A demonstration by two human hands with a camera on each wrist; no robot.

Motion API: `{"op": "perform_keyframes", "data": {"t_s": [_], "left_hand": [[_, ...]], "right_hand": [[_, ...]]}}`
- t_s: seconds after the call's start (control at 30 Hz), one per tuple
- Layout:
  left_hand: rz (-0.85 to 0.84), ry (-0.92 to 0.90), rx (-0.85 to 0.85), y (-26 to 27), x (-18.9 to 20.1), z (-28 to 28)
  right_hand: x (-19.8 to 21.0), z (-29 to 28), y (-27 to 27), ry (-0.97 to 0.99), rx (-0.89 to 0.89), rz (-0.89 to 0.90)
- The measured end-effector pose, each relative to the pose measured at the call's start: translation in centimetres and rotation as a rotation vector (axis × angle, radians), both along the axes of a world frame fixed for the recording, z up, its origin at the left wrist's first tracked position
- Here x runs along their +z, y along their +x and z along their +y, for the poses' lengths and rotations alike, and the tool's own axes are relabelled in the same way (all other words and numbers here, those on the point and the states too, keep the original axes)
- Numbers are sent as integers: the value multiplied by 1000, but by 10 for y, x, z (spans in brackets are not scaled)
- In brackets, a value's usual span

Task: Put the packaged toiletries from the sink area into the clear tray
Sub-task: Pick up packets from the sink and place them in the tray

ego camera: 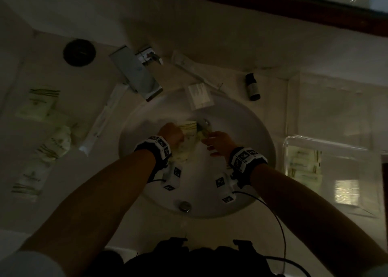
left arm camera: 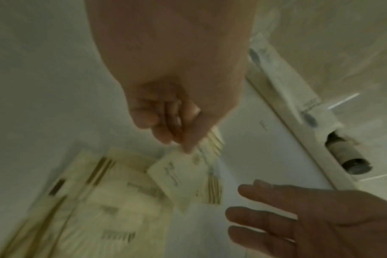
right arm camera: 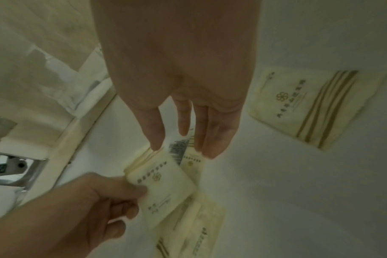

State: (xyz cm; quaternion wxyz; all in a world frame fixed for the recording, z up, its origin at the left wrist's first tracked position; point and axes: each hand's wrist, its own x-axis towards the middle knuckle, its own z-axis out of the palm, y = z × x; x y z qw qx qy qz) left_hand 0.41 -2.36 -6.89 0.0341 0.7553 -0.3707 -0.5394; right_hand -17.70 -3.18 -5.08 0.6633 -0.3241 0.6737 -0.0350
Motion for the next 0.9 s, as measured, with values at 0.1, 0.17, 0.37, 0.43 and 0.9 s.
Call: {"op": "perform_keyframes", "data": {"t_s": [0.1,0.17,0.37,0.43,0.9], "left_hand": [[47,-11,-22,-1,10,0],[92,-25,-32,-2,12,1],[192,-99,-92,-7,31,7],[218,-117,-72,-6,37,11],[118,-276,-196,18,54,33]], "right_hand": [[2,-1,2,-46,7,-2],[6,-1,2,-51,-8,-35],[15,4,3,-89,-46,-70],[17,4,3,-111,-68,-78],[25,21,17,-189,-62,-136]]}}
